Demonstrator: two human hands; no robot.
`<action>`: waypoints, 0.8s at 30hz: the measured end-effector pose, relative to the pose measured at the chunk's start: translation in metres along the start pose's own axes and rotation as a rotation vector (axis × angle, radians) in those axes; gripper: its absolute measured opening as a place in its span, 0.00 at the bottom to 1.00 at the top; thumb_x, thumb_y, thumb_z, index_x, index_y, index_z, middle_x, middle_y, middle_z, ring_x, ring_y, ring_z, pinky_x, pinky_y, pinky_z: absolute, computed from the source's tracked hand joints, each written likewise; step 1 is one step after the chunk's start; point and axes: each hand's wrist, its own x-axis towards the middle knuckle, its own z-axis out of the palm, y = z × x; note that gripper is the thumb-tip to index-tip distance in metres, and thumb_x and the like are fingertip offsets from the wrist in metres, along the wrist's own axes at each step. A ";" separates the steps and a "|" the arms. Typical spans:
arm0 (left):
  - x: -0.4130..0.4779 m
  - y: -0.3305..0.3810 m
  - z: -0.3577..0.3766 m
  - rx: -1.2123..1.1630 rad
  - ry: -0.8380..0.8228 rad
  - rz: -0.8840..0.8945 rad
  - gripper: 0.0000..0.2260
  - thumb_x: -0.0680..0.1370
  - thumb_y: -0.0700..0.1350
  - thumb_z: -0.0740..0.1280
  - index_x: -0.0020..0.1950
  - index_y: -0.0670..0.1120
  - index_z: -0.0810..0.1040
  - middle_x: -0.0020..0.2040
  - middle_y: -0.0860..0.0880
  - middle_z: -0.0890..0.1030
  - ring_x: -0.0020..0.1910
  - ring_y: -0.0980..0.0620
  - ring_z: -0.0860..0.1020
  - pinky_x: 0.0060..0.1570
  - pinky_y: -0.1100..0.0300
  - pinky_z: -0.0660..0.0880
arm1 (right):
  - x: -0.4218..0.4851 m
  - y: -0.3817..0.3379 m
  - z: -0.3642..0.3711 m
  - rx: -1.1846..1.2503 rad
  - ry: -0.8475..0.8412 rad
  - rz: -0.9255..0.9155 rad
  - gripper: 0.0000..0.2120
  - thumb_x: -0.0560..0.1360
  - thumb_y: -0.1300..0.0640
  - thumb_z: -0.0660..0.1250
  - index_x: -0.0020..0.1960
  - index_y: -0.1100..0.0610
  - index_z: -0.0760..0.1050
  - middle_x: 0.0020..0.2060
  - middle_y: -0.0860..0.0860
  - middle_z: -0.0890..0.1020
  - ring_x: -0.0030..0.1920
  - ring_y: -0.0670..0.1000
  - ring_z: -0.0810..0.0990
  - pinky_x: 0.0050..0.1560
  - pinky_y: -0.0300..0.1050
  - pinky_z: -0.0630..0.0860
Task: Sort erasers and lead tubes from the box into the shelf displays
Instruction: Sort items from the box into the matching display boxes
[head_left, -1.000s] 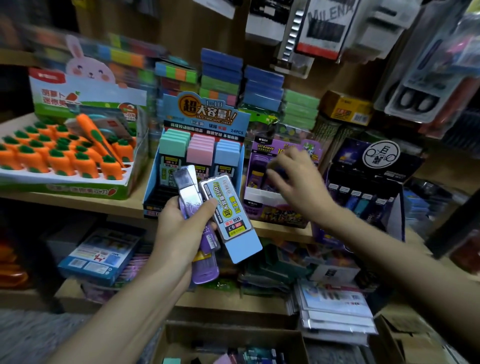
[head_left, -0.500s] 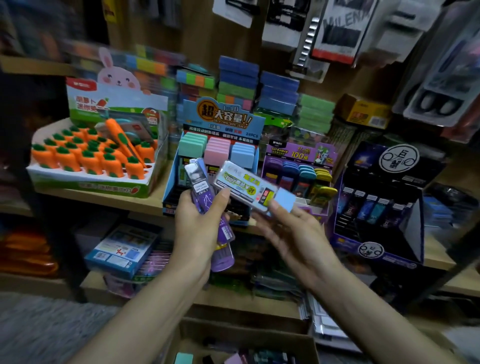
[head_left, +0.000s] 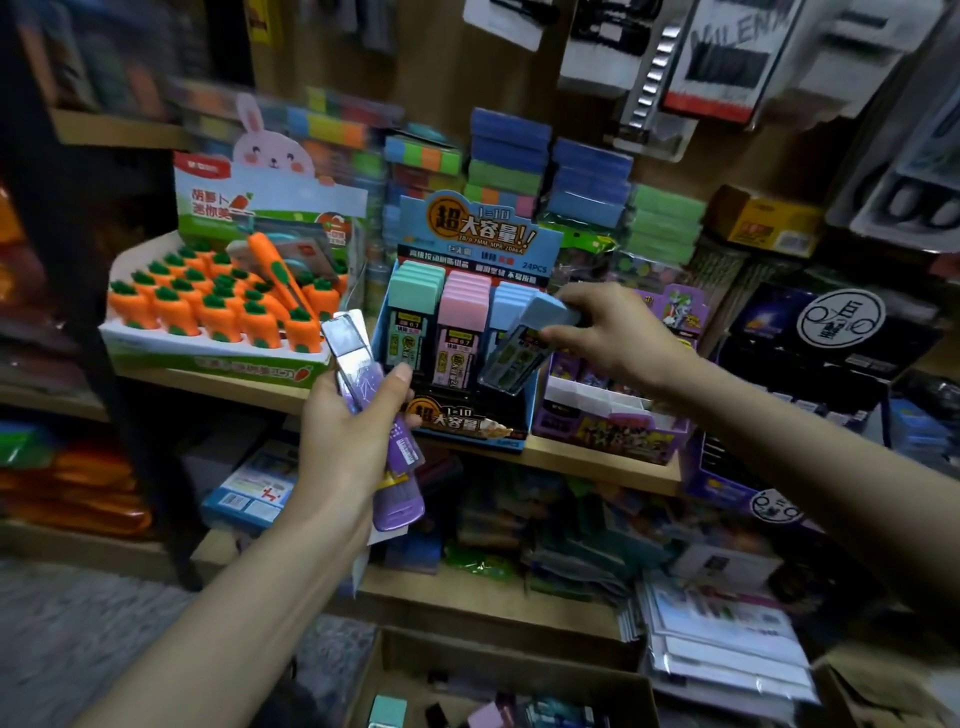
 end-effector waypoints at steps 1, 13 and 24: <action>0.001 0.000 -0.002 0.011 0.004 -0.003 0.05 0.76 0.43 0.68 0.45 0.47 0.73 0.36 0.49 0.78 0.25 0.61 0.77 0.23 0.65 0.74 | 0.003 -0.001 0.000 -0.044 -0.010 -0.020 0.08 0.75 0.57 0.68 0.49 0.62 0.76 0.41 0.55 0.79 0.38 0.52 0.75 0.33 0.45 0.67; 0.002 0.000 -0.015 0.101 -0.039 -0.005 0.10 0.74 0.46 0.70 0.51 0.45 0.74 0.39 0.48 0.79 0.26 0.62 0.76 0.25 0.62 0.75 | 0.020 -0.003 0.002 -0.124 -0.191 -0.054 0.09 0.74 0.57 0.69 0.39 0.57 0.71 0.34 0.49 0.74 0.34 0.49 0.73 0.28 0.36 0.66; -0.003 -0.001 -0.009 0.101 -0.066 0.003 0.07 0.73 0.48 0.70 0.46 0.49 0.74 0.37 0.48 0.79 0.25 0.62 0.76 0.23 0.67 0.72 | 0.013 0.007 0.037 -0.387 0.187 -0.162 0.15 0.73 0.58 0.69 0.57 0.60 0.72 0.54 0.56 0.72 0.51 0.57 0.74 0.36 0.45 0.68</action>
